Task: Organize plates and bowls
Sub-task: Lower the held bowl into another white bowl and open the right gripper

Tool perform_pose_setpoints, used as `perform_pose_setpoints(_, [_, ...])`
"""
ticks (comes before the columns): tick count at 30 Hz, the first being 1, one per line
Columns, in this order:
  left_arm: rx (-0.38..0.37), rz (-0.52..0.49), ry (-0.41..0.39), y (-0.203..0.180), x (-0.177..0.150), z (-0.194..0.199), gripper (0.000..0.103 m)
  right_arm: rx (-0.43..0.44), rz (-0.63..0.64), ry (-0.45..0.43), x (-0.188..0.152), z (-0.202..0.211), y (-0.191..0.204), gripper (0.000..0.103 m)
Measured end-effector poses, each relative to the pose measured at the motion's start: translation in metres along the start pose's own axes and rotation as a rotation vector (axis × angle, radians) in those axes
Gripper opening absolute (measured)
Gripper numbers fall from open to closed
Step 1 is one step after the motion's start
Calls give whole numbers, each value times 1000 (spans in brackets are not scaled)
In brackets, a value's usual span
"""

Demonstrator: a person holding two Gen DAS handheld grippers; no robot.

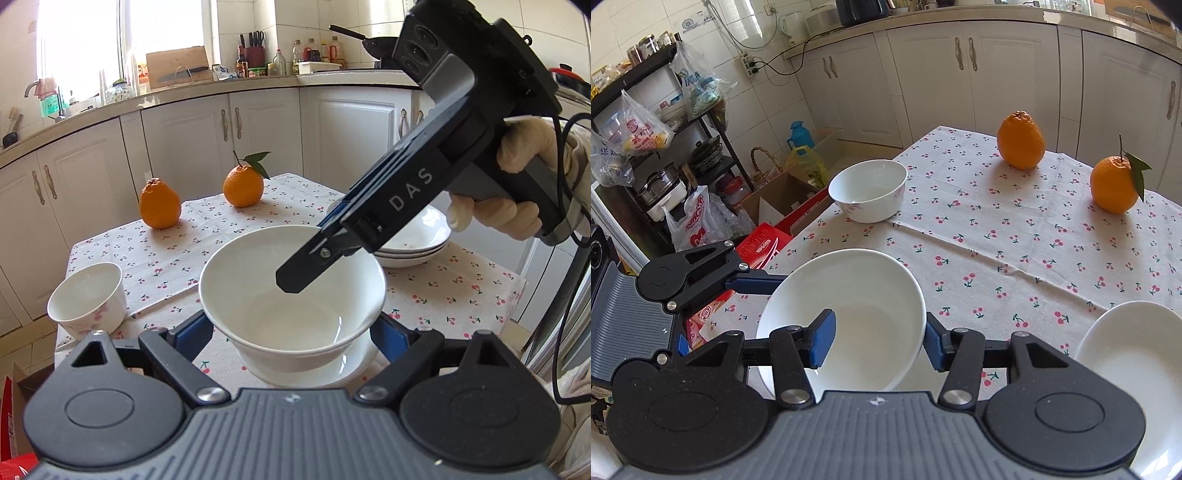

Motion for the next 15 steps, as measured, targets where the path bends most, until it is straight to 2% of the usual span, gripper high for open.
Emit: perform_pose_setpoints(15, [-32, 23, 41, -5, -4, -18, 91, -18, -30, 28, -14, -6, -13, 57])
Point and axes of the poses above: each gripper's, at about its wrist camera, not at the fingertips, and z roughly against the way its jaws point, y to its left, x to its top, the point moved 1 cm from there along -z, roughly the way its jaws point, and after that the axes turned 3 degrees about -x, right-handed, at the moved point
